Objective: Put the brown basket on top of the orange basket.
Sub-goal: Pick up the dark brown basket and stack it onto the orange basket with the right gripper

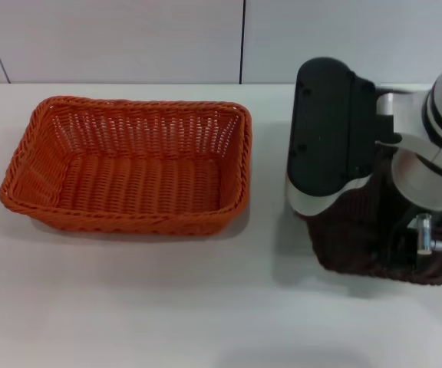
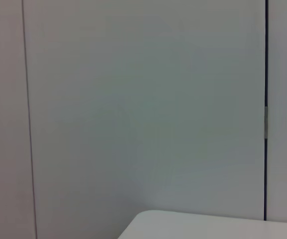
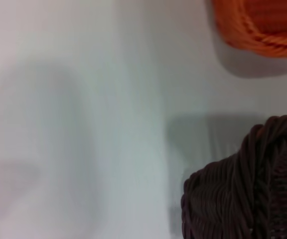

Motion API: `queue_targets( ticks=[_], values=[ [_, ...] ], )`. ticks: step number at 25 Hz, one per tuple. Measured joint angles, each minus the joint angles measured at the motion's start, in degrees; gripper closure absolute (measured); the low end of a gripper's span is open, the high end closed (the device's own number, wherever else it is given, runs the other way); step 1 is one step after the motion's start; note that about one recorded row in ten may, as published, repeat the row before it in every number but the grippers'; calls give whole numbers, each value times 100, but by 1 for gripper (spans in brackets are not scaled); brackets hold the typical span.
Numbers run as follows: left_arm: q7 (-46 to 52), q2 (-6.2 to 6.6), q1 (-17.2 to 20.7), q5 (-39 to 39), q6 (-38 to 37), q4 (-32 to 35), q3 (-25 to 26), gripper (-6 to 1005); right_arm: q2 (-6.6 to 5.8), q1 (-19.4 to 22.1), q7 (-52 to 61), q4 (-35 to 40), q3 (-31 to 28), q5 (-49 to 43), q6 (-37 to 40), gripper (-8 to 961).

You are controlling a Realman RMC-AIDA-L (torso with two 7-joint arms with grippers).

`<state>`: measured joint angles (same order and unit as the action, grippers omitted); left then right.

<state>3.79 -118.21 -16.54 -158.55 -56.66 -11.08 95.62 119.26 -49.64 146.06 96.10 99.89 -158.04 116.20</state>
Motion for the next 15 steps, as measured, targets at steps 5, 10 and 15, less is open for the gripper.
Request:
queue_targets(
  ticks=[5,10,15],
  values=[
    [-3,5,2,0,-13,0,0,230,-12,-29,5,147,-73,-69,-17,828],
    [-5,9,2,0,-13,1,0,230,-25,-118,-177,264,-40,-291,-69,828],
    [8,9,2,-1,-19,1,16,231,-26,-257,-387,459,80,-414,-93,828]
  ],
)
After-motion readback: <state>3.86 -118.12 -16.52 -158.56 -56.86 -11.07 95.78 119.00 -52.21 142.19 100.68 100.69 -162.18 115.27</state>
